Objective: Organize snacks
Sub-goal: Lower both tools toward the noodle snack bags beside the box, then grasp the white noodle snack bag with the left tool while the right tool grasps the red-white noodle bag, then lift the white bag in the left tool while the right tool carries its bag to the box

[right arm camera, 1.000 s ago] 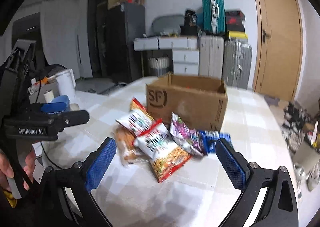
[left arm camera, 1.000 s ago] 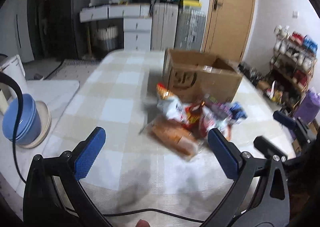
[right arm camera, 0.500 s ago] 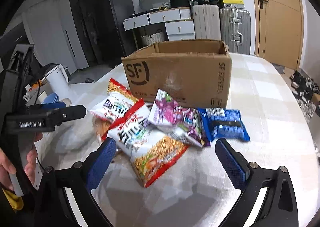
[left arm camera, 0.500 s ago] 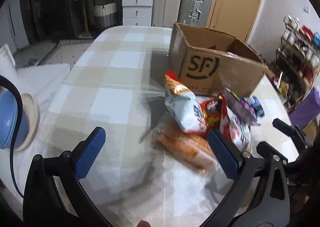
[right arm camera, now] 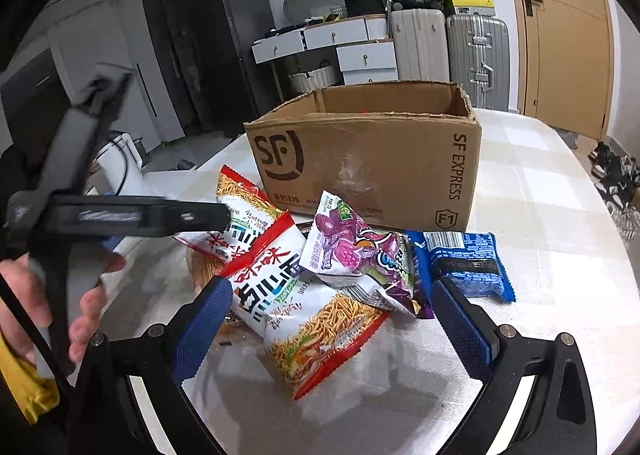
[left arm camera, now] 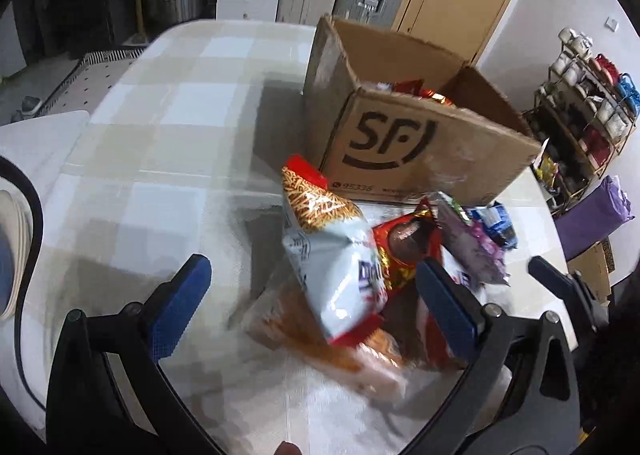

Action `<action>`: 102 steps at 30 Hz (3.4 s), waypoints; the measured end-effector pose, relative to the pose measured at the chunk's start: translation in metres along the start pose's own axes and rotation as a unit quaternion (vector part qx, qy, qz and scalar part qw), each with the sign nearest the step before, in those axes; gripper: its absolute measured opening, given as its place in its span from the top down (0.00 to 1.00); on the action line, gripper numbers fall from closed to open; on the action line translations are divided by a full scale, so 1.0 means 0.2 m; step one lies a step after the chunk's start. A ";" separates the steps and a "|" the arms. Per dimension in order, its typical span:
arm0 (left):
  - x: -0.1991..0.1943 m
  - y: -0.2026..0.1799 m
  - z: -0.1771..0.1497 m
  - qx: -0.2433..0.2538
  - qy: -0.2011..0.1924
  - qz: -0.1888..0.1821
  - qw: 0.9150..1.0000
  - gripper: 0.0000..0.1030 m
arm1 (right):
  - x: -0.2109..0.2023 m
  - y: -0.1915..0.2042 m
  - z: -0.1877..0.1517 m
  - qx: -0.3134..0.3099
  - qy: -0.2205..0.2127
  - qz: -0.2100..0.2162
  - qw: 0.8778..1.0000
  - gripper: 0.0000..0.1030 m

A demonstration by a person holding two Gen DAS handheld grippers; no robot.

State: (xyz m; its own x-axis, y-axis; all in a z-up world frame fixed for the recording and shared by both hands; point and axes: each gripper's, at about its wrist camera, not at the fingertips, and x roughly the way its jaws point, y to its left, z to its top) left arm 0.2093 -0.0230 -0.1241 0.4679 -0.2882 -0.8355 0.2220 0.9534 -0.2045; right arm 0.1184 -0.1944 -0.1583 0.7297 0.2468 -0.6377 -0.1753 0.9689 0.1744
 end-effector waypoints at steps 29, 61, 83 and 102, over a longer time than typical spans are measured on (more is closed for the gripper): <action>0.12 0.12 0.00 -0.023 0.043 -0.120 0.992 0.66 | 0.28 0.15 -0.02 -0.009 0.090 -0.004 0.996 0.02; 0.04 0.22 -0.07 -0.037 0.032 -0.120 0.992 0.66 | 0.14 -0.10 -0.04 0.012 0.106 0.067 0.992 0.43; 0.01 0.17 -0.11 -0.038 0.027 -0.156 0.987 0.72 | 0.00 -0.13 0.00 0.014 0.083 0.093 0.992 0.51; -0.27 0.15 -0.20 -0.031 -0.036 -0.165 0.985 0.72 | -0.20 -0.11 0.00 0.034 0.016 0.094 0.995 0.52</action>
State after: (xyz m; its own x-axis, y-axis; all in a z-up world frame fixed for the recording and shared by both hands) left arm 0.1571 0.0249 -0.1049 0.4385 -0.5867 -0.6808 0.3205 0.8098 -0.4914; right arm 0.0929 -0.2246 -0.1373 0.6673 0.4249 -0.6117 -0.2606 0.9026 0.3427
